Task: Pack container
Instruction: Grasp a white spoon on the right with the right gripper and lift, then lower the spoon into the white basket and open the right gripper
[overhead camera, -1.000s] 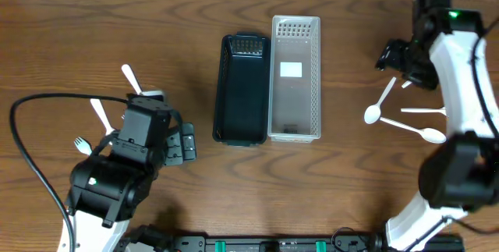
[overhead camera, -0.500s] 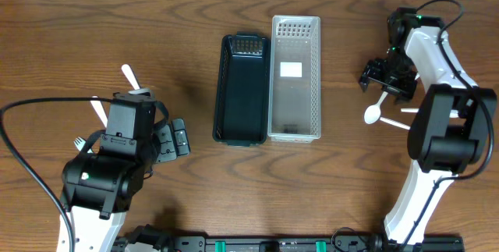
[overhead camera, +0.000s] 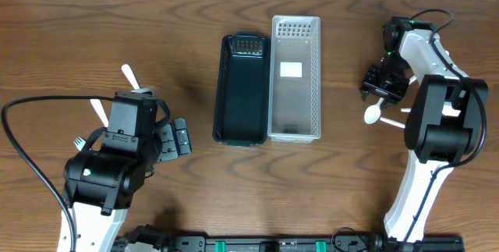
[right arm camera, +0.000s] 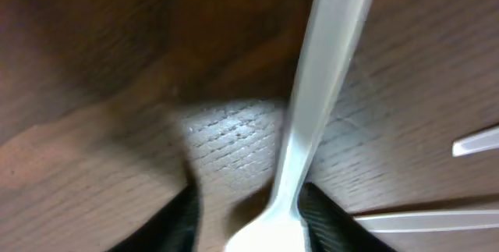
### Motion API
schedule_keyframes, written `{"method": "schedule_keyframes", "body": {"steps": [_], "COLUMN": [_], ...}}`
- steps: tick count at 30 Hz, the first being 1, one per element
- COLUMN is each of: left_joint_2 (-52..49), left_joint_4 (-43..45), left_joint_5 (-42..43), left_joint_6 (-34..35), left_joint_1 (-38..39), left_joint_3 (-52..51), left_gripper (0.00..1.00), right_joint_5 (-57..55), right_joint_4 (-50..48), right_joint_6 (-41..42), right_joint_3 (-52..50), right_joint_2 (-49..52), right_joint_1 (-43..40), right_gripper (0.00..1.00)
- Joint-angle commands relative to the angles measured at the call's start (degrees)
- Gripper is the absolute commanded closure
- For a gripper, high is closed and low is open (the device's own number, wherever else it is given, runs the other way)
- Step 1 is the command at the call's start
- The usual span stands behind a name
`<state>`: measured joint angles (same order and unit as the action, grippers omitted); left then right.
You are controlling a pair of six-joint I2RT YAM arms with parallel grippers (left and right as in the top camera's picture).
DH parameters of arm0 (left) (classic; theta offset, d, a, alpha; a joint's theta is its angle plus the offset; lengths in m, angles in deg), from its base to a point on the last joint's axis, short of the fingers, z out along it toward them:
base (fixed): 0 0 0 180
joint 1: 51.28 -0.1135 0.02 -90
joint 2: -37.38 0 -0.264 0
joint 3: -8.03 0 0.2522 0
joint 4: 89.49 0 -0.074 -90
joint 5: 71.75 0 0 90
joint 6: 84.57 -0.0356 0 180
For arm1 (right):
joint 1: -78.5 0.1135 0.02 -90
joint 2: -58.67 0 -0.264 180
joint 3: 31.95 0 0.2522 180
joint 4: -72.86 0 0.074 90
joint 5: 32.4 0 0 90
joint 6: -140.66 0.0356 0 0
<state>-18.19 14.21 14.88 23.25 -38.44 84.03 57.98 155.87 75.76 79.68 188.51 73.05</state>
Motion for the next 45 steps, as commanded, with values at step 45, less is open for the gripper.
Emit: {"method": "schedule_keyframes", "body": {"steps": [45], "left_joint_2": [-0.17], "left_joint_4": [0.04], "left_joint_5": [-0.07], "left_joint_6": [-0.13], "left_joint_1": [-0.35], "left_joint_3": [0.79], "left_gripper": [0.02], "right_joint_5": [-1.79], "right_joint_4": [4.37], "right_joint_6": [5.01], "right_joint_3": [16.28], "right_joint_2": [-13.55], "right_joint_1": [25.2], "right_gripper": [0.97]}}
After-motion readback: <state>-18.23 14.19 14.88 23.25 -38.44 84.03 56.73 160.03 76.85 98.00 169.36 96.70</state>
